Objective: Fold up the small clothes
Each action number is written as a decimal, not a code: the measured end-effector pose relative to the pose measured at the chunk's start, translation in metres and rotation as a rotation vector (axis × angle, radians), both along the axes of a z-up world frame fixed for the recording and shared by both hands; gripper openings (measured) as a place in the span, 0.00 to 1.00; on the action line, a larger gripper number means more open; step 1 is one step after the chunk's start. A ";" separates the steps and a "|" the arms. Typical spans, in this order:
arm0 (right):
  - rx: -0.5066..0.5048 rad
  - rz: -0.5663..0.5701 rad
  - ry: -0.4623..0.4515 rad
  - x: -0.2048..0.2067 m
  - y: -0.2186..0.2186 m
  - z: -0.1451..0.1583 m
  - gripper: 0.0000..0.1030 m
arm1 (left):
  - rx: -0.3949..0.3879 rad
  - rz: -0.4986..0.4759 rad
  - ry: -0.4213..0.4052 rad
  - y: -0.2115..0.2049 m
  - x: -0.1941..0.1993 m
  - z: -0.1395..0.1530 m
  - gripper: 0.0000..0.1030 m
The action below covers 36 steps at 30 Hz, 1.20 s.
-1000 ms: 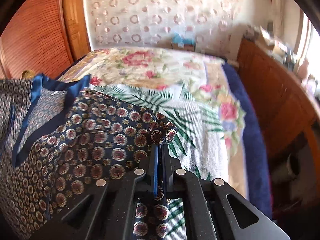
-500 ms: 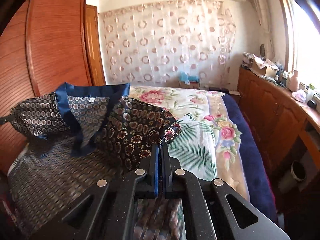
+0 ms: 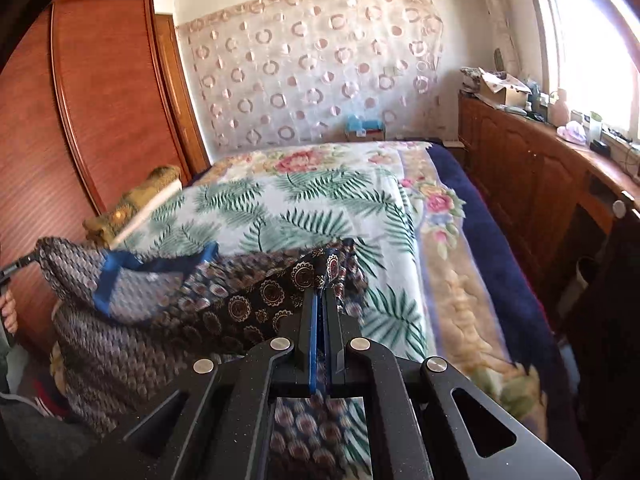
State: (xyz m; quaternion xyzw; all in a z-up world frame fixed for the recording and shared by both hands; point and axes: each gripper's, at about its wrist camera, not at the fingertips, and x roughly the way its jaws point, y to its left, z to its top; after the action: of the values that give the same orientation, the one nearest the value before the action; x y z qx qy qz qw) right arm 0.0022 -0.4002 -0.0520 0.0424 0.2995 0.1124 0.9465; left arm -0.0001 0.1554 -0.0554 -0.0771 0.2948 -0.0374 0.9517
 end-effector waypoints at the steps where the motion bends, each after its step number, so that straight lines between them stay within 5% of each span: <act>1: -0.009 0.005 0.014 0.000 -0.002 -0.001 0.02 | -0.006 0.005 0.007 0.002 -0.005 -0.003 0.02; 7: -0.050 0.021 0.122 -0.005 0.010 -0.007 0.02 | 0.033 0.052 0.080 0.009 -0.004 -0.027 0.02; 12: -0.083 0.006 0.183 0.016 0.015 -0.011 0.02 | -0.037 0.037 0.100 0.020 -0.004 -0.032 0.04; 14: -0.086 0.031 0.165 0.021 0.019 0.003 0.02 | -0.038 0.032 0.091 0.021 -0.002 -0.024 0.24; 15: -0.097 0.039 0.147 0.021 0.024 0.010 0.02 | -0.045 0.024 0.080 0.021 -0.002 -0.020 0.42; 19: -0.106 0.046 0.097 0.024 0.023 0.037 0.02 | -0.063 -0.011 0.029 0.017 0.001 0.001 0.66; 25: -0.140 0.027 0.027 0.023 0.021 0.071 0.02 | 0.000 -0.005 0.024 0.011 0.031 0.009 0.67; 29: -0.168 0.010 0.006 0.021 0.021 0.074 0.19 | -0.033 -0.001 0.029 0.015 0.054 0.008 0.67; 36: -0.168 0.048 0.073 0.070 0.040 0.033 0.38 | 0.006 0.013 0.066 0.014 0.092 -0.002 0.67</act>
State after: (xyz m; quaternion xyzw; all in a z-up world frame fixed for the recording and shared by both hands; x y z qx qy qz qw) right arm 0.0723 -0.3603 -0.0186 -0.0401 0.3431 0.1081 0.9322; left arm 0.0915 0.1694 -0.0577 -0.0773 0.3257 -0.0275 0.9419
